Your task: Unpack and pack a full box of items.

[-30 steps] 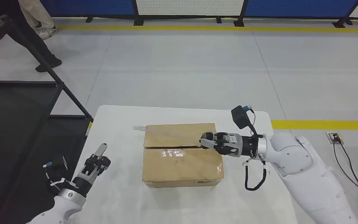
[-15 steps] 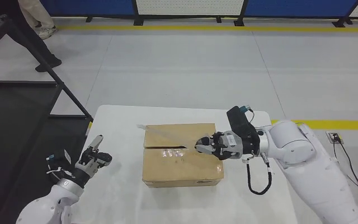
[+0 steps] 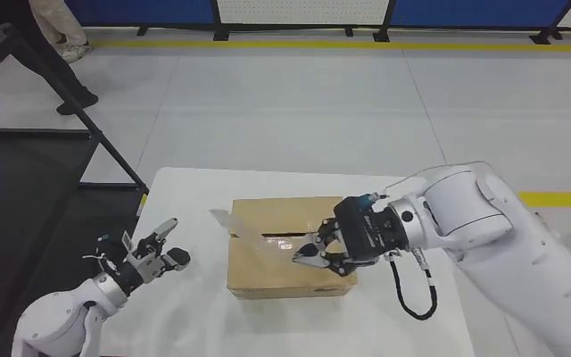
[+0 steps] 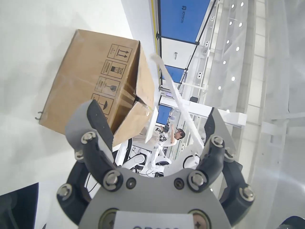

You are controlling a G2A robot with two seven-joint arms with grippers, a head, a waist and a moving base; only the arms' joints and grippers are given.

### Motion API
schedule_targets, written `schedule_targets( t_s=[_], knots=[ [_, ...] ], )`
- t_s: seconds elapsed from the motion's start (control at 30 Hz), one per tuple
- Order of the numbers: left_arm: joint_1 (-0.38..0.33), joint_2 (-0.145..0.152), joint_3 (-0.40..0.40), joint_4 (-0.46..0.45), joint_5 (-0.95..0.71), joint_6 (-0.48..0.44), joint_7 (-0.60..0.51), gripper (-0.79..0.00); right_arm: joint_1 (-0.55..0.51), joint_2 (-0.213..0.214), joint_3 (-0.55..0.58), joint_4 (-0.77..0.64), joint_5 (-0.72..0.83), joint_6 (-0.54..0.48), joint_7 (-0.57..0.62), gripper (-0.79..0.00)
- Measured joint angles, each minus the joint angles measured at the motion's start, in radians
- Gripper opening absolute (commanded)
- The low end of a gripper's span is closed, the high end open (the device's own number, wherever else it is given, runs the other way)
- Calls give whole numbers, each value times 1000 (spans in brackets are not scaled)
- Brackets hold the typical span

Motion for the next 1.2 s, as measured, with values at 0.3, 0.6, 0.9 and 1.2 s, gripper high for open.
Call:
schedule_targets(
  t_s=[0.3, 0.6, 0.9, 1.2],
  knots=[
    [12, 10, 14, -5, -47, -11, 8, 0, 62, 53, -49, -18, 49, 0, -3, -785],
    [30, 19, 59, 3, -47, -9, 20, 0, 31, 73, -9, -8, 46, 0, -86, -785],
    [73, 29, 72, -5, -60, -69, -6, 0, -27, 90, 37, 6, -2, 0, -210, -785],
    [185, 25, 57, -115, -110, -313, 69, 0, -71, 91, 62, 58, 106, 11, -314, -785]
  ],
)
